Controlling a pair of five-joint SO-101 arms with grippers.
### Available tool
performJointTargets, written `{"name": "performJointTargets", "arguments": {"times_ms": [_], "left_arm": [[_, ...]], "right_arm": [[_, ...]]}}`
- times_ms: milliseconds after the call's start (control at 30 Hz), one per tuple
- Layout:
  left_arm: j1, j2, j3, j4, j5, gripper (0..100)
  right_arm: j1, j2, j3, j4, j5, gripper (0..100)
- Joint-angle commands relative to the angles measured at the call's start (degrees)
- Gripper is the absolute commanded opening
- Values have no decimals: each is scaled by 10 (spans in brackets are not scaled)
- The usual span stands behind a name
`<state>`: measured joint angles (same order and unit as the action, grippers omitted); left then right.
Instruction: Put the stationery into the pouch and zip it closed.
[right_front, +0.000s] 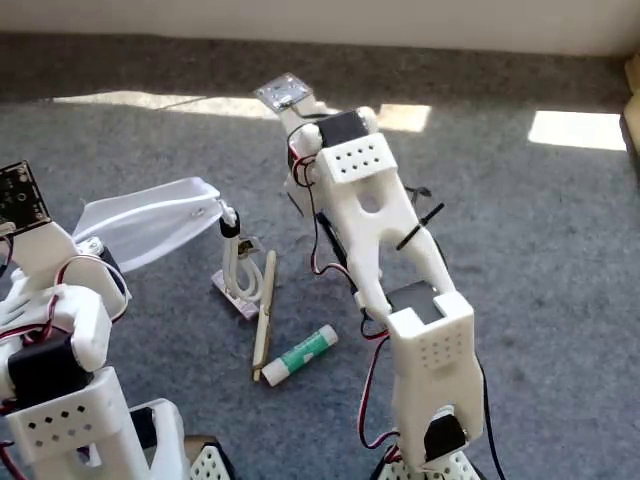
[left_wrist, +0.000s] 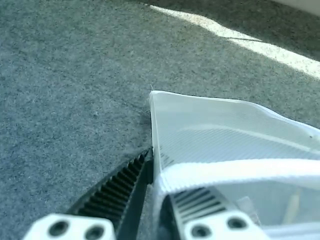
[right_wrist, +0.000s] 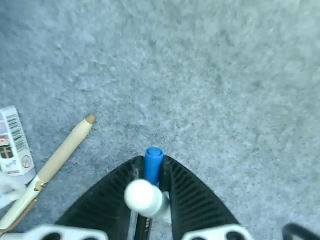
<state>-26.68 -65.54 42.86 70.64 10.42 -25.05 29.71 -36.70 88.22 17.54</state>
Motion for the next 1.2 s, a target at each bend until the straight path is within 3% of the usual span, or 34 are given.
{"name": "performJointTargets", "arguments": {"times_ms": [0,533,1167], "left_arm": [[26,2,-12,0,6,7],[69,4,-15,-4,6,7],[177,51,-95,6,7,7]], "right_arm": [[5,-80,-36,5,-22,8],[5,-261,-33,5,-33,8],[4,-532,-31,19,-36,8]]}}
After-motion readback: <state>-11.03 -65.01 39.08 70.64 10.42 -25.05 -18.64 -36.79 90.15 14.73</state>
